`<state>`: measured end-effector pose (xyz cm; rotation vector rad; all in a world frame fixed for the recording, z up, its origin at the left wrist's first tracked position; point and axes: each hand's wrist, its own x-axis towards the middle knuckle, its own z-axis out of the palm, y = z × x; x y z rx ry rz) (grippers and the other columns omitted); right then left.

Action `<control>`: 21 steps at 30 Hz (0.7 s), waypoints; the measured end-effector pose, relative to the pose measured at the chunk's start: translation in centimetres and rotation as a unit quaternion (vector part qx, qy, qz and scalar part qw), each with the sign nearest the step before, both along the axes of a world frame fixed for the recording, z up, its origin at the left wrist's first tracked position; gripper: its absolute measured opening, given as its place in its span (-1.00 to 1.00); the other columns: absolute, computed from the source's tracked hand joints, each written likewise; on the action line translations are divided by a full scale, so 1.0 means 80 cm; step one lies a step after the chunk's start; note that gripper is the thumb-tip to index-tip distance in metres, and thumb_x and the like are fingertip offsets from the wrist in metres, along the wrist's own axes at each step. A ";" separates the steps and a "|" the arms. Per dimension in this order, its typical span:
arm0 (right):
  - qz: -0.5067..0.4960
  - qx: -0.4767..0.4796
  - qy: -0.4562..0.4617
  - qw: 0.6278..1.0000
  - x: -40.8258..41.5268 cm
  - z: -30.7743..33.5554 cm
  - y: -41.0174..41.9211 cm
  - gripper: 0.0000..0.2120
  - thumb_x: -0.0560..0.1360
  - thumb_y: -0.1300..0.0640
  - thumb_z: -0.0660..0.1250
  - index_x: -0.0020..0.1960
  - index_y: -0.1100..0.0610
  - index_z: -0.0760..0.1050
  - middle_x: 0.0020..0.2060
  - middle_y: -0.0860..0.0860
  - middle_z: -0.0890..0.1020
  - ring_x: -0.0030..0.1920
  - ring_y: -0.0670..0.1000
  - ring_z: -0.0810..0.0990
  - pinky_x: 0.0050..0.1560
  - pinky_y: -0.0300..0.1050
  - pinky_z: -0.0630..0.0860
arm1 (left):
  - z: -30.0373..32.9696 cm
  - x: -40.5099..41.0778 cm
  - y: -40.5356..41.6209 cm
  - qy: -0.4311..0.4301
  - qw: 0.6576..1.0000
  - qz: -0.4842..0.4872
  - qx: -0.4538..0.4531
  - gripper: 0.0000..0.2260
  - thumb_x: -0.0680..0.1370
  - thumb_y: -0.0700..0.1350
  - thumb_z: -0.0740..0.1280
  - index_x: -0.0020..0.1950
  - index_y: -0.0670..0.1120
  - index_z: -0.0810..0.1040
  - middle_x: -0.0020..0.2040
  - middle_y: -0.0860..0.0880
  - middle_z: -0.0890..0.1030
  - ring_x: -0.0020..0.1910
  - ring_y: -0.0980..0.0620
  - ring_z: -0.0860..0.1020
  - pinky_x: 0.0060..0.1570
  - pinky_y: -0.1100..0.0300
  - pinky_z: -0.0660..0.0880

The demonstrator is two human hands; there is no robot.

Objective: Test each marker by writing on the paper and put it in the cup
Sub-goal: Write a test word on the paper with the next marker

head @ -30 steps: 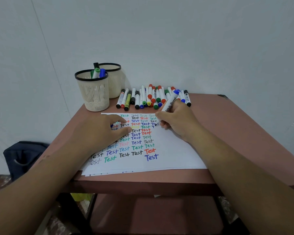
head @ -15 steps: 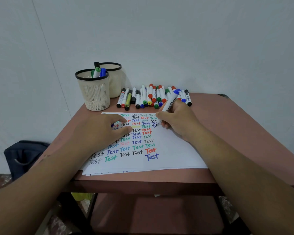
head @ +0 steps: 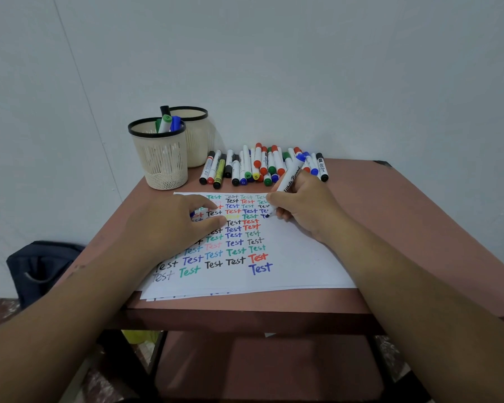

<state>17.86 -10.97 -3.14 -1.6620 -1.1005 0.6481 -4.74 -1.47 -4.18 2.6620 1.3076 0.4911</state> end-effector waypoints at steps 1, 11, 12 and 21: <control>-0.001 0.001 0.002 1.000 0.000 0.000 0.000 -0.88 0.54 0.29 0.44 -0.03 0.16 0.50 -0.26 0.12 0.63 -0.36 -0.03 0.55 -0.34 -0.18 0.53 | -0.001 0.000 0.001 0.001 1.000 0.001 0.002 -0.52 0.44 0.50 0.19 0.26 0.34 0.53 -0.25 0.17 0.50 -0.24 0.18 0.49 -0.29 0.24 0.37; -0.020 0.005 -0.014 1.000 0.002 0.000 0.000 -0.89 0.54 0.26 0.42 0.00 0.13 0.51 -0.19 0.13 0.65 -0.32 -0.03 0.58 -0.26 -0.15 0.58 | -0.001 0.001 0.002 0.008 1.000 0.002 -0.007 -0.49 0.44 0.52 0.16 0.29 0.35 0.52 -0.22 0.18 0.52 -0.22 0.18 0.50 -0.26 0.24 0.42; -0.019 0.005 -0.014 1.000 0.002 0.000 0.000 -0.89 0.54 0.26 0.42 0.00 0.13 0.51 -0.19 0.13 0.65 -0.31 -0.03 0.58 -0.25 -0.14 0.58 | 0.000 0.001 0.002 0.011 1.000 0.002 -0.008 -0.49 0.44 0.51 0.16 0.29 0.34 0.51 -0.22 0.19 0.51 -0.22 0.17 0.50 -0.26 0.25 0.42; -0.014 0.006 -0.011 1.000 0.001 0.000 0.000 -0.87 0.55 0.26 0.43 -0.04 0.11 0.49 -0.20 0.13 0.64 -0.33 -0.04 0.57 -0.24 -0.13 0.59 | 0.000 0.001 0.001 0.006 1.000 0.001 -0.007 -0.51 0.45 0.50 0.18 0.28 0.34 0.52 -0.21 0.18 0.52 -0.21 0.18 0.50 -0.24 0.25 0.44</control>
